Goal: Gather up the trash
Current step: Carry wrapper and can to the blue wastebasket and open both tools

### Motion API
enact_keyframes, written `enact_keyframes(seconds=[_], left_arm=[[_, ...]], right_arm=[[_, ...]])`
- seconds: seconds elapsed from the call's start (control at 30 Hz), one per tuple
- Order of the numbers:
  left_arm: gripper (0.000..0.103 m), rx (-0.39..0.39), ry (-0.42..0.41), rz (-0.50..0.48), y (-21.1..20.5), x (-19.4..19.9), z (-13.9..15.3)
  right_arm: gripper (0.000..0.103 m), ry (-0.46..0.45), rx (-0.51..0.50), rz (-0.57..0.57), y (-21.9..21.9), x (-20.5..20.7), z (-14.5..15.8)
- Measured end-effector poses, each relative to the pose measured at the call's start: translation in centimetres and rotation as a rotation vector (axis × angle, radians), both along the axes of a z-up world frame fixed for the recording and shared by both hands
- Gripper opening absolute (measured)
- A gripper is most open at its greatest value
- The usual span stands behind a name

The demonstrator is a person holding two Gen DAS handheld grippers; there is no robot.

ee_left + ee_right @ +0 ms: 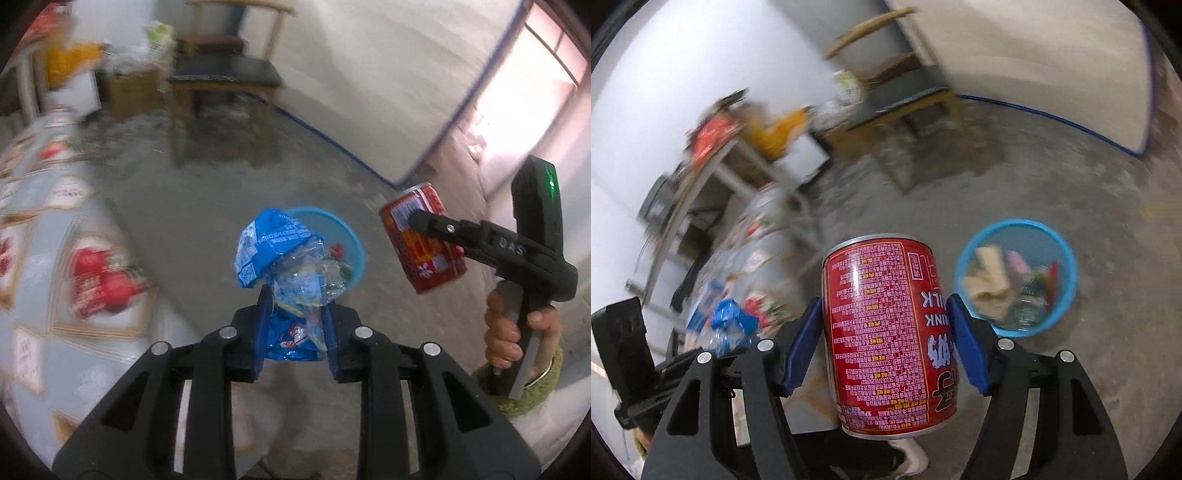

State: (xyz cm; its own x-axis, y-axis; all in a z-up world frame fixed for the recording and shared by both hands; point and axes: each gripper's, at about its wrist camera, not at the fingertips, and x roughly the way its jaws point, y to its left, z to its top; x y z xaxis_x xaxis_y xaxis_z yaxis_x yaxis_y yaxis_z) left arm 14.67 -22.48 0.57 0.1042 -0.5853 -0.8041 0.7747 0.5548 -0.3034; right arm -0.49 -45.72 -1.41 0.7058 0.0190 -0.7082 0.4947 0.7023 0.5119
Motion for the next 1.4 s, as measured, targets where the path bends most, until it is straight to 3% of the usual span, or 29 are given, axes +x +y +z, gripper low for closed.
enact_keyframes(seconds=[0.17, 0.37, 0.4, 0.47, 0.6, 0.73, 0.93, 1.2, 1.4], left_arm=[[0.025, 0.084, 0.048, -0.083, -7.3, -0.1, -3.7], [0.026, 0.147, 0.096, -0.152, -14.7, 0.9, -7.9], [0.030, 0.149, 0.099, -0.162, -16.0, 1.1, -8.5], [0.057, 0.162, 0.102, -0.164, -18.1, 1.2, -9.3], [0.062, 0.148, 0.099, -0.125, -19.8, 1.5, -10.2], [0.064, 0.098, 0.103, -0.097, -18.5, 1.6, -9.1], [0.064, 0.057, 0.052, -0.080, -16.6, 1.6, -6.7], [0.075, 0.029, 0.007, -0.069, -10.1, -0.2, -3.5], [0.076, 0.038, -0.024, 0.083, -0.5, 0.8, -1.9]], right_arm=[[0.066, 0.064, 0.075, -0.086, -5.3, -0.5, -4.2], [0.066, 0.137, 0.137, -0.138, -11.3, 2.9, -9.2], [0.067, 0.146, 0.148, -0.141, -12.5, 3.7, -10.1], [0.072, 0.183, 0.166, -0.157, -14.5, 5.4, -12.3], [0.075, 0.227, 0.165, -0.219, -16.9, 7.4, -16.6], [0.075, 0.198, 0.224, -0.284, -16.9, 6.0, -19.0], [0.075, 0.177, 0.200, -0.288, -15.8, 3.6, -18.9], [0.075, 0.106, 0.148, -0.241, -13.0, -0.7, -14.1], [0.076, 0.030, 0.146, -0.116, -9.4, -0.8, -9.9]])
